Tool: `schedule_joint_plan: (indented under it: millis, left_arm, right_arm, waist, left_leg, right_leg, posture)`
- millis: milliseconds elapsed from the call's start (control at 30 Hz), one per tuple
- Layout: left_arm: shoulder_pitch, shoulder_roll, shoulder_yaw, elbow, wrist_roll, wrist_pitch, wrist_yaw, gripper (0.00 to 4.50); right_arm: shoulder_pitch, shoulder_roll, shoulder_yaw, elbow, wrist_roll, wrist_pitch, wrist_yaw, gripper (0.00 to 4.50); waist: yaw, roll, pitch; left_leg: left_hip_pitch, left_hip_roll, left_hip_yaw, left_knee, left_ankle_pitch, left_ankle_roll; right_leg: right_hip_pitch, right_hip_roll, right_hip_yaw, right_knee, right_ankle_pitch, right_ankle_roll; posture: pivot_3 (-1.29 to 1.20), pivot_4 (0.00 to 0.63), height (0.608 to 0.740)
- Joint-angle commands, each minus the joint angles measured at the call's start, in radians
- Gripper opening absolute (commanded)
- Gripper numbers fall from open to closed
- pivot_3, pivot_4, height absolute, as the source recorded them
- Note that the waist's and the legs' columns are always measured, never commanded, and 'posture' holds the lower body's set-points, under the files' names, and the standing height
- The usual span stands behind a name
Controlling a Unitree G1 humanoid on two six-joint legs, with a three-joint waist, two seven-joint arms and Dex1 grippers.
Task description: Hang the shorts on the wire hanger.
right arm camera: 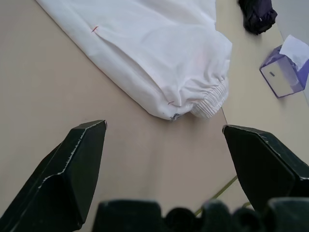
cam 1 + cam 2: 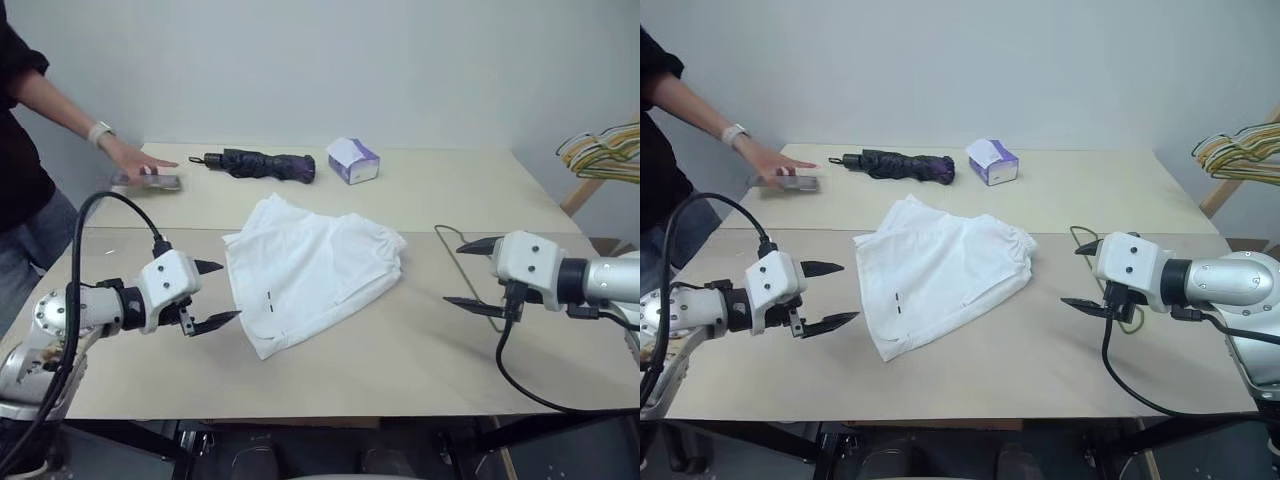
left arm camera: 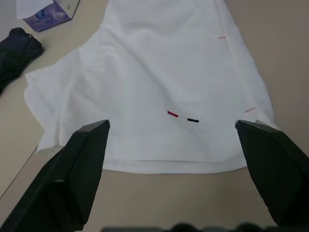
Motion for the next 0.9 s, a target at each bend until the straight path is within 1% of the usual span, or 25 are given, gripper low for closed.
schedule_joint_plan:
  millis: [33,200,400,600,767,833,900]
  left_arm:
    - [-0.024,0.004,0.027,-0.021,-0.013,0.026,0.023,4.5]
    - [-0.03,-0.016,0.029,-0.027,-0.03,0.037,0.04,4.5]
    - [-0.022,-0.004,0.021,-0.019,-0.026,0.025,0.026,4.5]
    - [-0.048,0.002,0.005,0.021,-0.014,0.031,0.018,4.5]
    - [-0.045,0.016,-0.042,0.07,-0.053,0.024,-0.107,4.5]
    - [-0.065,0.004,-0.104,0.09,-0.043,0.02,-0.153,4.5]
    - [-0.077,-0.007,-0.144,0.107,-0.034,0.01,-0.178,4.5]
  right_arm:
    - [-0.021,-0.014,-0.014,-0.015,-0.003,-0.008,0.001,4.46]
    - [-0.02,-0.014,-0.015,-0.013,-0.004,-0.007,-0.001,4.46]
    - [-0.017,-0.013,-0.016,-0.018,-0.003,-0.001,-0.006,4.46]
    - [-0.019,-0.015,-0.018,-0.012,-0.002,0.014,-0.009,4.46]
    - [0.004,-0.014,-0.042,-0.041,0.007,0.035,-0.016,4.46]
    - [0.027,-0.004,-0.045,-0.061,0.002,0.043,-0.031,4.46]
    - [0.042,0.002,-0.048,-0.079,0.002,0.053,-0.045,4.46]
  waist:
    - [0.001,0.0,0.0]
    - [0.002,0.0,0.0]
    - [0.002,0.0,0.0]
    - [0.001,0.0,0.0]
    - [-0.003,0.0,0.0]
    - [-0.005,0.0,0.0]
    - [-0.007,0.0,0.0]
  left_leg:
    - [0.0,0.0,0.0,0.0,0.0,0.0]
    - [0.0,0.0,0.0,0.0,0.0,0.0]
    - [0.0,0.0,0.0,0.0,0.0,0.0]
    - [0.0,0.0,0.0,0.0,0.0,0.0]
    - [0.0,0.0,0.0,0.0,0.0,0.0]
    - [0.0,0.0,0.0,0.0,0.0,0.0]
    - [0.0,0.0,0.0,0.0,-0.003,-0.004]
  right_leg:
    - [0.0,0.0,0.0,0.0,0.0,0.0]
    - [0.0,0.0,0.0,0.0,0.0,0.0]
    - [0.0,0.0,0.0,0.0,0.0,0.0]
    - [0.0,0.0,0.0,0.0,0.0,0.0]
    - [0.0,0.0,0.0,0.0,0.0,0.0]
    - [0.0,0.0,0.0,0.0,0.0,0.0]
    - [-0.001,0.0,0.0,0.0,0.0,0.0]
  posture:
    - [0.07,0.0,0.74]
    - [0.07,0.0,0.74]
    - [0.06,0.0,0.74]
    - [0.03,0.0,0.74]
    - [0.02,0.0,0.74]
    - [0.01,0.0,0.74]
    - [0.0,0.0,0.74]
